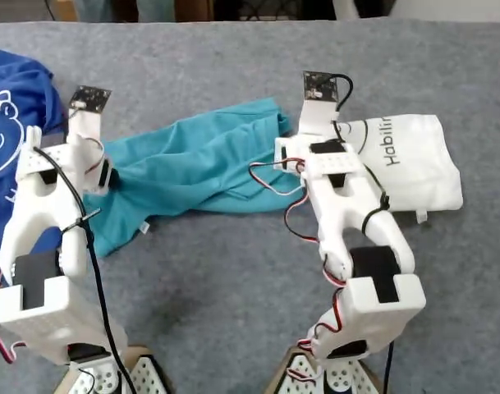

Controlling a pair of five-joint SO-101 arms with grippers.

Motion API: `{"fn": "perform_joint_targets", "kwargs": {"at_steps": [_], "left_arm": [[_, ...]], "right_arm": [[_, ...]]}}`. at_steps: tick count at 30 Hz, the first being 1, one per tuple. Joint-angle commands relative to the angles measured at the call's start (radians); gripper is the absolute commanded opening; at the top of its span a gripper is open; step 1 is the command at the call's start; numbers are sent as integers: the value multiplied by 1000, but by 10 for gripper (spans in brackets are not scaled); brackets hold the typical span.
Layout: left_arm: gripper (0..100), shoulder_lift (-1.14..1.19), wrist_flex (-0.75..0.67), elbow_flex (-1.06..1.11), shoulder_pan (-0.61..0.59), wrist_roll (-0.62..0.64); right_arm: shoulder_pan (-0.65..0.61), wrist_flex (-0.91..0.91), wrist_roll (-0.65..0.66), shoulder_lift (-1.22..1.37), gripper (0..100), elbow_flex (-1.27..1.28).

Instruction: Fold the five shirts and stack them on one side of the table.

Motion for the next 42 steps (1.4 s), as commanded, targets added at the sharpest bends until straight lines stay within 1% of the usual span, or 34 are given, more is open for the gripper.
{"fn": "perform_joint_targets", "kwargs": {"at_steps": [1,3,4,11,13,15,17,19,22,26,28,31,36,39,42], "left_arm": [[182,-9,75,-113,5,5],[182,-15,150,-153,10,2],[182,-17,187,-173,10,-20],[182,-40,479,-271,2,-219],[182,-87,563,-254,12,-288],[193,-160,603,-203,12,-359],[222,-253,620,-108,12,-411],[234,-331,588,22,13,-440],[237,-407,486,202,16,-459],[236,-417,411,352,65,-451],[234,-420,350,409,74,-442],[234,-419,290,430,65,-430],[234,-419,276,424,53,-439],[234,-417,278,432,51,-486],[234,-417,261,410,13,-543]], "right_arm": [[14,-18,0,-8,15,-2],[12,-18,21,-8,15,-2],[12,-18,23,-8,15,-2],[11,-18,21,-8,15,-2],[11,-17,21,-8,15,-2],[11,-17,21,-8,15,-2],[9,-15,21,-8,15,-2],[9,-14,21,-8,15,-2],[9,-14,21,-8,15,-2],[9,-14,21,-8,15,-2],[9,-14,21,-8,15,-2],[8,-14,21,-8,15,-2],[8,-14,21,-8,15,-1],[8,-12,21,-8,15,-1],[8,-18,21,-8,15,10]]}}
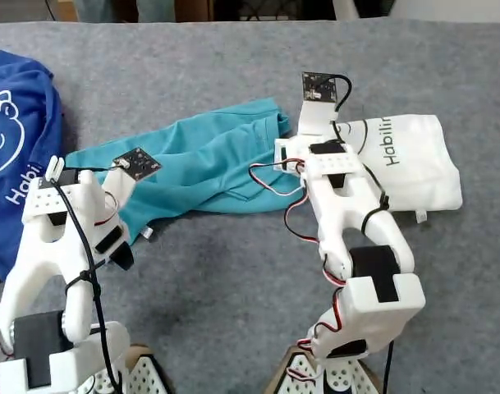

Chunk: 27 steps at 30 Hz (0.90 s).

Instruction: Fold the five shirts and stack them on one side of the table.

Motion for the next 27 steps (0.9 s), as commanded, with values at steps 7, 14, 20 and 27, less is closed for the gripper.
{"fn": "perform_joint_targets", "kwargs": {"at_steps": [7,14,20,27], "left_arm": [[234,64,-31,-53,-97,-89],[233,118,-54,-56,-84,-64],[203,126,-149,-35,-84,-26],[200,127,-184,27,-67,-31]], "right_arm": [[6,-18,9,-8,15,2],[6,-18,9,-8,15,2],[6,-18,9,-8,15,2],[6,-18,9,-8,15,2]]}}
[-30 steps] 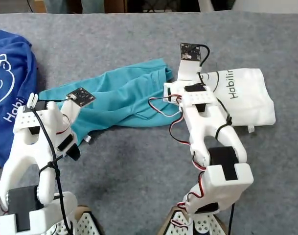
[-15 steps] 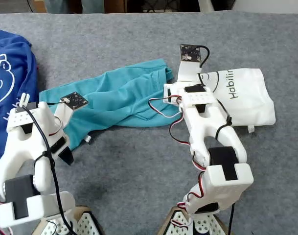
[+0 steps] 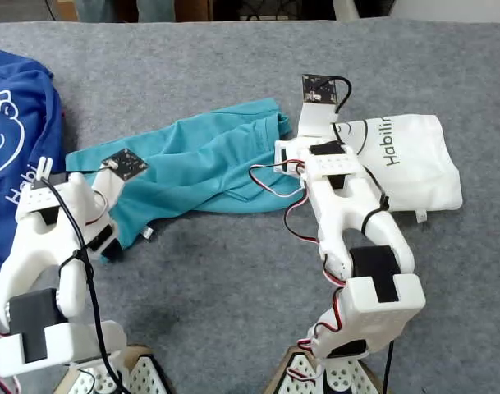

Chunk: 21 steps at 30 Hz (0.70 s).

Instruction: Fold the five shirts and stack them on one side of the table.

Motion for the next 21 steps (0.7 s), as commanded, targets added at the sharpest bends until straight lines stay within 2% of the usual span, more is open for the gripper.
{"fn": "perform_joint_targets", "kwargs": {"at_steps": [1,9,13,21], "left_arm": [[199,-5,-9,15,7,5],[198,71,-14,18,7,14],[197,184,11,-88,-2,69],[52,236,41,-171,5,83]], "right_arm": [[6,-18,9,-8,15,-4],[6,-18,9,-8,15,-4],[6,-18,9,-8,15,-4],[6,-18,9,-8,15,-4]]}}
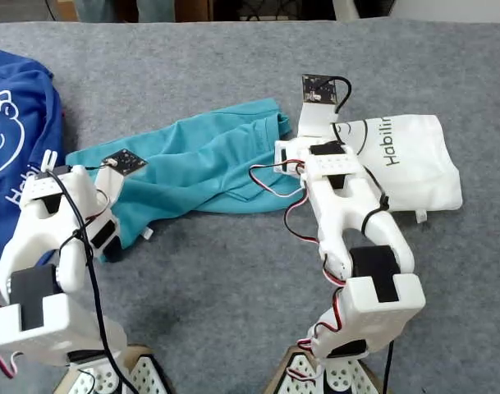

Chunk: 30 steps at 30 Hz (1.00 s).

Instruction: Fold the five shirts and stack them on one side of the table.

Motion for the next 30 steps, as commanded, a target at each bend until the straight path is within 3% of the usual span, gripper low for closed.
{"fn": "perform_joint_targets", "kwargs": {"at_steps": [1,16,25,30], "left_arm": [[29,9,-2,-71,5,14],[28,-328,295,-291,5,8],[28,-606,390,-452,-42,28],[28,-749,393,-568,-70,184]], "right_arm": [[6,-18,9,-8,15,-4],[9,25,9,-42,15,-22],[14,218,-31,-400,15,-171],[15,284,-35,-607,14,-340]]}}
